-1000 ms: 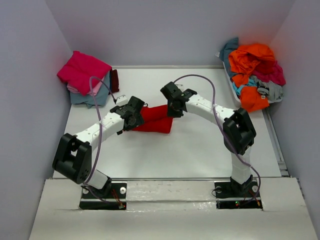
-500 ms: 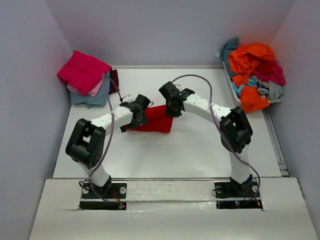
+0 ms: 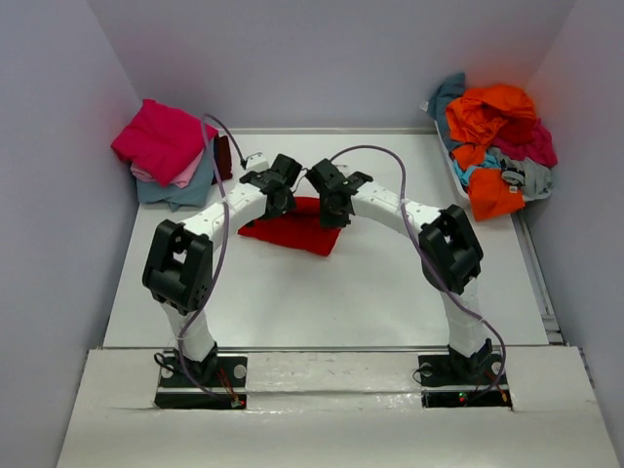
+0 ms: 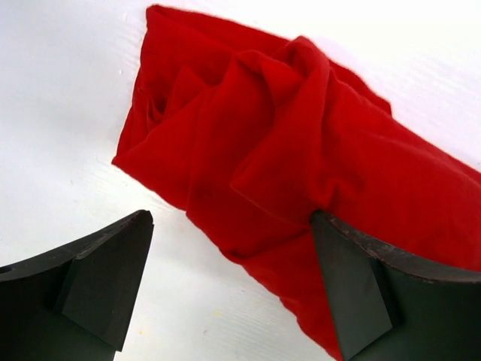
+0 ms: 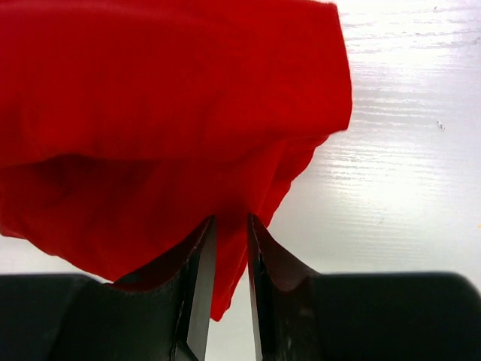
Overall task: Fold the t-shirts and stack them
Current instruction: Fold the tshirt
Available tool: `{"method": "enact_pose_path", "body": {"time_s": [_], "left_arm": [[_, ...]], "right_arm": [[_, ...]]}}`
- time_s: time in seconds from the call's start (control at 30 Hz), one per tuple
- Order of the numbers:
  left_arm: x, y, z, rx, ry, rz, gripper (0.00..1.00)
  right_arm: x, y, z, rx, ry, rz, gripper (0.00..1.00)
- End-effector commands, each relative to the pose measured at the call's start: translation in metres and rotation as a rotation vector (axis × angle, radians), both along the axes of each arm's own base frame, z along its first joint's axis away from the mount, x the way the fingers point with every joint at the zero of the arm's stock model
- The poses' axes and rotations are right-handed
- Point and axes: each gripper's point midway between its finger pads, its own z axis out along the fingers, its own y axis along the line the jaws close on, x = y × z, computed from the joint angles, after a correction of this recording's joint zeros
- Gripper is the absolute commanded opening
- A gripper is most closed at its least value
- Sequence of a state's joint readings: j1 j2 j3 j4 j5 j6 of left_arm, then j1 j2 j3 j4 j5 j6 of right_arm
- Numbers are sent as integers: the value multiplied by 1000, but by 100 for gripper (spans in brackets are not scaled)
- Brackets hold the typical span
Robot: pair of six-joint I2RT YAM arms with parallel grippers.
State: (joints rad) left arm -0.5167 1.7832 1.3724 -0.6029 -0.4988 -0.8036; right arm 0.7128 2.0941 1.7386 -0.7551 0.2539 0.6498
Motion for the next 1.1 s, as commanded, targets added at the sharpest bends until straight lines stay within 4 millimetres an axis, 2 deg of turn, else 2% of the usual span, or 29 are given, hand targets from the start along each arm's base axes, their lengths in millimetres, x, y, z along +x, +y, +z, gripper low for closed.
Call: {"method": "enact_pose_path", "body": {"time_s": [0.0,0.17,0.4,0.53,0.63,0.7,0.8,1.0,1.07], "left_arm": [[17,8,10,47,-14,19,99],[36,2,7,51,-8,19,99],[56,8,12,46,-20,42,99],[59,11,31,48,-68,58,99],[62,15,55,46,-126,75,99],[61,16,68,40,-152,76,99],[56,19,76,38,-162,78,99],[39,27,75,36,-157,77,99],[31,27,66,28,-135,68,99]], "right_arm": [[4,5,14,18,-31,16,29],[2,3,17,22,-33,16,29],[7,3,26,17,-57,20,29],[12,6,29,15,-65,20,29],[15,11,35,31,-73,22,29],[17,11,38,32,-78,21,29],[21,11,44,26,-100,25,30],[41,20,39,-18,-118,47,30],[49,19,36,-19,-120,35,30]]}}
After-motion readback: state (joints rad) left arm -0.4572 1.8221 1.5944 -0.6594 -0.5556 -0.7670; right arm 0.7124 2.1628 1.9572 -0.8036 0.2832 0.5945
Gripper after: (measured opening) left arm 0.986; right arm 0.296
